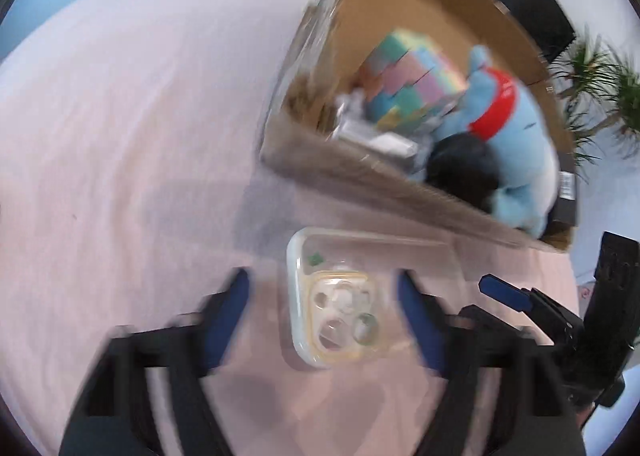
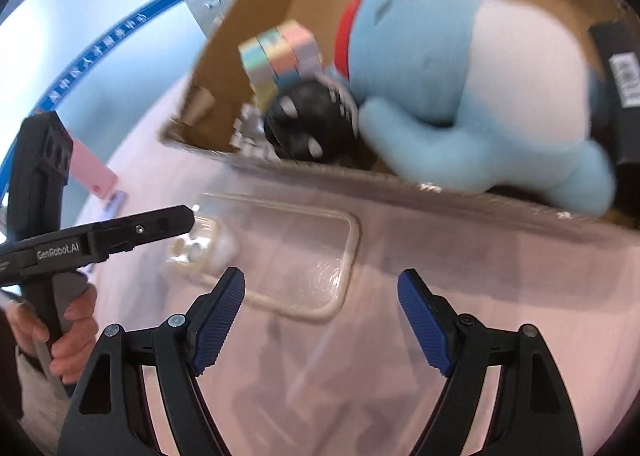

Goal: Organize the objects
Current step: 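Open both tools to release the cat object beside the plush toy, then grasp the clear phone case rim with the left tool while the right tool pinches its lens end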

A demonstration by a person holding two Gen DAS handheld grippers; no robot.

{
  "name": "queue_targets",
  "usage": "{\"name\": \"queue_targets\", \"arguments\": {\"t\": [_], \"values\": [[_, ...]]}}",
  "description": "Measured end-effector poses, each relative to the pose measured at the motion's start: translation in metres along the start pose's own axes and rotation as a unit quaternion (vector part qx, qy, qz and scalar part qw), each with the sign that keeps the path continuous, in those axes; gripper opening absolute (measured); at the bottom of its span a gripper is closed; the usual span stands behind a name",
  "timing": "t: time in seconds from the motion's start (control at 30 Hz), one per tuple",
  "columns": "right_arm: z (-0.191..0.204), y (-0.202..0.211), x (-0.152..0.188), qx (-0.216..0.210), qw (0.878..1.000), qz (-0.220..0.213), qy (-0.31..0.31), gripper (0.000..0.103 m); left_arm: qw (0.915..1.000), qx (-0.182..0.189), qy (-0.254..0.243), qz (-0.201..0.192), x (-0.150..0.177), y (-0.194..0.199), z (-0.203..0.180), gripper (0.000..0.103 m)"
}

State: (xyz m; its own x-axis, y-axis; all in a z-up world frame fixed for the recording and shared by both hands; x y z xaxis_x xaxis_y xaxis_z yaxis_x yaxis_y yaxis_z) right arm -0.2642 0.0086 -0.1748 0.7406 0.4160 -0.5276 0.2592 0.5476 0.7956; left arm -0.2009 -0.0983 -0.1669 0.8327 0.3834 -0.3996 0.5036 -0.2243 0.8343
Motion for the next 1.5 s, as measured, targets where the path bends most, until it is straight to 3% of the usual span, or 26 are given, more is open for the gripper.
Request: {"name": "queue_targets", "arguments": {"t": [0.07,0.1,0.2,0.4,0.5,0.57,0.67,0.73,0.77,0.87,0.97,1.17,1.23,1.33,1.5], "values": [[0.001,-0.011,0.002,-0.009,1.000,0.008,-0.016,0.069,0.9999,0.014,-0.003,-0.004,0.004,0.000,-0.009,0.044],[0.005,-0.010,0.000,-0.006,1.000,-0.003,-0.008,0.055,0.9999,0.008,-0.007,-0.007,0.009,0.003,-0.012,0.042],[0.011,-0.003,0.011,-0.003,1.000,0.013,0.009,0.048,0.9995,0.010,-0.022,-0.019,0.024,0.014,-0.020,0.040],[0.009,0.033,0.065,-0.043,0.998,0.039,0.013,0.044,0.9979,0.056,-0.030,0.012,0.103,0.038,-0.034,0.034],[0.009,0.057,0.099,-0.036,0.998,0.046,0.027,0.046,0.9955,0.079,-0.045,0.027,0.141,0.045,-0.048,0.035],[0.009,0.068,0.116,-0.024,0.998,0.048,0.036,0.046,0.9958,0.059,-0.067,0.021,0.153,0.048,-0.056,0.037],[0.008,0.076,0.128,0.015,0.998,0.033,0.052,0.062,0.9934,0.014,-0.114,0.008,0.160,0.047,-0.071,0.049],[0.012,0.075,0.128,0.031,0.997,0.026,0.059,0.066,0.9912,0.007,-0.132,0.006,0.164,0.046,-0.083,0.071],[0.010,0.075,0.131,0.033,0.997,0.025,0.059,0.068,0.9904,0.004,-0.138,0.005,0.166,0.045,-0.085,0.074],[0.013,0.072,0.134,0.050,0.997,0.013,0.062,0.078,0.9897,-0.015,-0.142,-0.014,0.159,0.046,-0.084,0.075],[0.016,0.069,0.136,0.058,0.996,0.008,0.070,0.082,0.9894,-0.014,-0.144,-0.017,0.153,0.045,-0.077,0.079],[0.018,0.066,0.139,0.061,0.995,0.011,0.078,0.093,0.9866,-0.046,-0.155,-0.027,0.156,0.046,-0.072,0.083],[0.016,0.063,0.139,0.077,0.993,0.015,0.083,0.101,0.9853,-0.061,-0.157,-0.029,0.155,0.043,-0.071,0.093],[0.017,0.061,0.140,0.086,0.992,0.013,0.093,0.102,0.9856,-0.073,-0.149,-0.032,0.153,0.040,-0.067,0.103],[0.017,0.061,0.141,0.090,0.991,0.005,0.098,0.102,0.9854,-0.076,-0.147,-0.039,0.154,0.040,-0.064,0.103]]}}
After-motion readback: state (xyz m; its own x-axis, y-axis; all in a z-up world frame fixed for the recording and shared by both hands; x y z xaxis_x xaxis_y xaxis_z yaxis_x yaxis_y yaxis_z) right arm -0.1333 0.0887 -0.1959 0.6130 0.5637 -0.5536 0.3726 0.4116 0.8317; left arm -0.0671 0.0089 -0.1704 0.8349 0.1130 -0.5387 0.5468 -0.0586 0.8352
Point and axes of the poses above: each gripper's, at about its wrist camera, not at the fingertips, and y roughly against the way its jaws point, z to its left, x to its underside, the point moved 8 cm from there along -y, roughly the way its jaws point, and after that the axes turned 1 degree about -x, right-handed, at the moved point
